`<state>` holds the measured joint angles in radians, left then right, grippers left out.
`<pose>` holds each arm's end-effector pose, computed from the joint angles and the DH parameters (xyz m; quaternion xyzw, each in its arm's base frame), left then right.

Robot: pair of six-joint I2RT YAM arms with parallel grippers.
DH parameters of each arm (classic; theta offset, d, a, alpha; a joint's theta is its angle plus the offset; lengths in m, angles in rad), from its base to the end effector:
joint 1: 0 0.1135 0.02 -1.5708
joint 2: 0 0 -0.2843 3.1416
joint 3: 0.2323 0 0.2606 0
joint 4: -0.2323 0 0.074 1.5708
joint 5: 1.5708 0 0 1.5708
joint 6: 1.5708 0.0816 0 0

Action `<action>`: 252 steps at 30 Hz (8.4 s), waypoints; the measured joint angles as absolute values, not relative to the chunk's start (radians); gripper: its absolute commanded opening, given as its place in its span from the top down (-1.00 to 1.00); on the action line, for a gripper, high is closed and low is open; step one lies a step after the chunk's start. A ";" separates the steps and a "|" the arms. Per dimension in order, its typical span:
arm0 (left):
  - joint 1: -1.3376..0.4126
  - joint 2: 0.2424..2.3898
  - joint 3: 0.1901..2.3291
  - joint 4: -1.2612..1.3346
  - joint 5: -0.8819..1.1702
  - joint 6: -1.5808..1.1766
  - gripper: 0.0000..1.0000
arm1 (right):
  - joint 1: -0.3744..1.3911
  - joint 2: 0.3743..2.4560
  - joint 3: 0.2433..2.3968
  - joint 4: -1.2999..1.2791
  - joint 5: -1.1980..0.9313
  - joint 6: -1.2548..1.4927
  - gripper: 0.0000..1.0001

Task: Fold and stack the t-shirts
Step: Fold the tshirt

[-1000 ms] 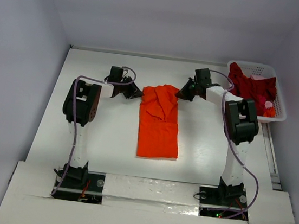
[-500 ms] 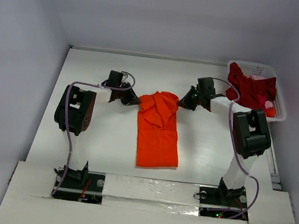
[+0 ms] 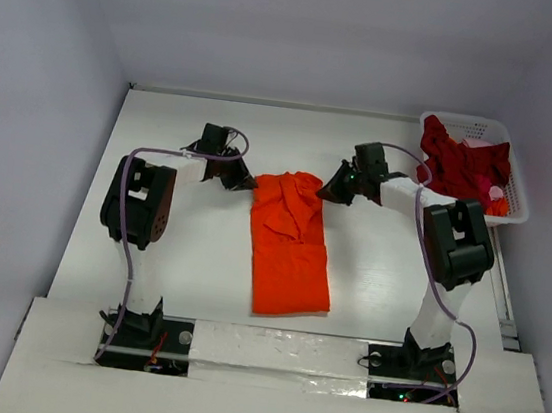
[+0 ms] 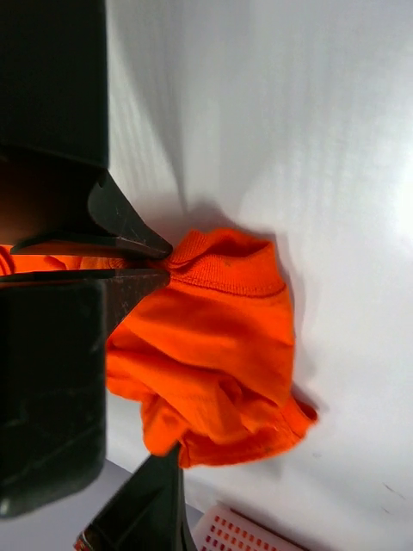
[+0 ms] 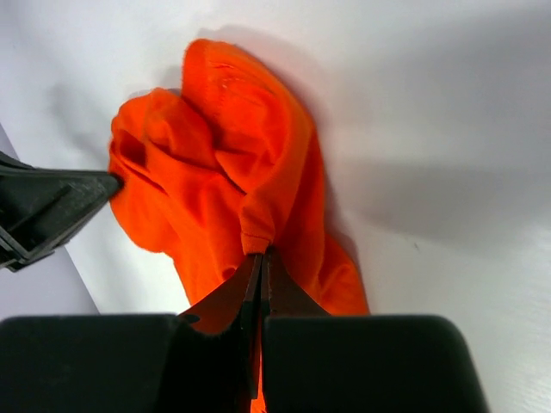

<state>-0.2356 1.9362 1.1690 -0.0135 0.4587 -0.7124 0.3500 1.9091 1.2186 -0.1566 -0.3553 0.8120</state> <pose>0.4295 -0.1403 0.1426 -0.1272 0.8940 -0.3578 0.2377 0.4109 0.1802 0.1536 0.1499 0.9104 0.3294 0.2006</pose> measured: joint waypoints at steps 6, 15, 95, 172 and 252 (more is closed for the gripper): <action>-0.236 2.017 1.356 -0.080 0.434 -0.706 0.88 | 0.351 1.960 1.331 -0.206 -0.364 0.797 1.00; -0.236 2.119 1.561 -0.202 0.393 -0.679 0.26 | 0.351 2.032 1.460 -0.269 -0.372 0.767 -0.31; -0.201 2.246 1.741 -0.342 0.411 -0.643 0.00 | 0.265 2.346 1.945 -0.675 -0.453 0.696 -0.63; -0.216 2.225 1.613 -0.246 0.503 -0.688 1.00 | 0.270 2.357 1.950 -0.646 -0.400 0.665 1.00; -0.469 1.369 1.195 -0.620 0.291 -0.678 1.00 | 0.520 1.489 1.178 -0.607 -0.434 0.565 1.00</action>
